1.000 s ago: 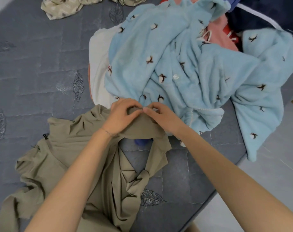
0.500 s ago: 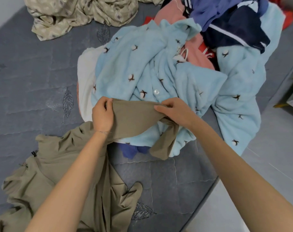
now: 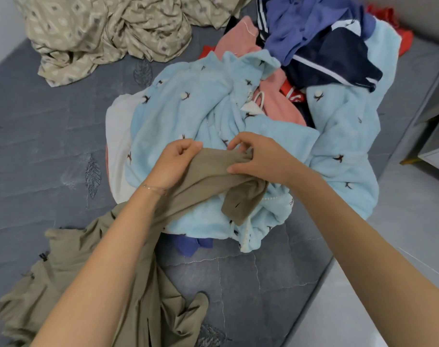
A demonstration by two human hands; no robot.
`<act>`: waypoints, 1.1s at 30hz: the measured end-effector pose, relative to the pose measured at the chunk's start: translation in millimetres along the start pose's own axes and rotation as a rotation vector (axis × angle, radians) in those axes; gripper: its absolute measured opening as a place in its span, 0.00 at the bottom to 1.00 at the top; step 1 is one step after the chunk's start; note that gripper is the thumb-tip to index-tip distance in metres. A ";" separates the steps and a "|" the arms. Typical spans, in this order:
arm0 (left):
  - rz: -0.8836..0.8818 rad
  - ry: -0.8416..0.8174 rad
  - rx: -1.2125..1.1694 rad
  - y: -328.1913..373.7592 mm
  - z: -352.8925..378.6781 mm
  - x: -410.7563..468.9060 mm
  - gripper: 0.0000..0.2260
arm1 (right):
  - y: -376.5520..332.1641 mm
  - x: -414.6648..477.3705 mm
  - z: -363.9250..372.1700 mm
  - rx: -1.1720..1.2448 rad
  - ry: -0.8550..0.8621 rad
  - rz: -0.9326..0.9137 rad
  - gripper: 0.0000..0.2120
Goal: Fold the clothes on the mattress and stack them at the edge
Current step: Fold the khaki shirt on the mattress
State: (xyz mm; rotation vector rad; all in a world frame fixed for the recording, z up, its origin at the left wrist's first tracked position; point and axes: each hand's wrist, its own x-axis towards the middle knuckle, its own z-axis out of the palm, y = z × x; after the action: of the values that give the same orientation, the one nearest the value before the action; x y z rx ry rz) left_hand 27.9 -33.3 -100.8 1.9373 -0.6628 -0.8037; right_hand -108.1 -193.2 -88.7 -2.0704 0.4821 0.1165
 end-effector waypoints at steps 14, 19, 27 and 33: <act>-0.148 0.460 -0.036 -18.7 -2.3 18.6 0.20 | 0.4 6.3 -56.6 -0.124 0.155 0.147 0.25; -0.095 0.476 0.105 -20.1 3.4 24.3 0.20 | -0.9 20.5 -62.1 -0.424 0.599 -0.084 0.09; -0.008 0.436 0.166 -38.5 15.3 13.1 0.13 | 46.7 12.7 -35.5 -0.286 0.512 0.111 0.21; 0.109 0.332 0.163 -27.7 17.1 14.7 0.08 | 67.4 24.8 -35.1 0.104 0.472 0.538 0.17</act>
State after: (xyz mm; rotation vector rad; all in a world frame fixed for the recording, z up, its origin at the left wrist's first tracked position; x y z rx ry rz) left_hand 27.9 -40.8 -135.7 2.0985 -0.6388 -0.3557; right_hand -115.1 -260.4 -131.4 -1.8139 1.3007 -0.0853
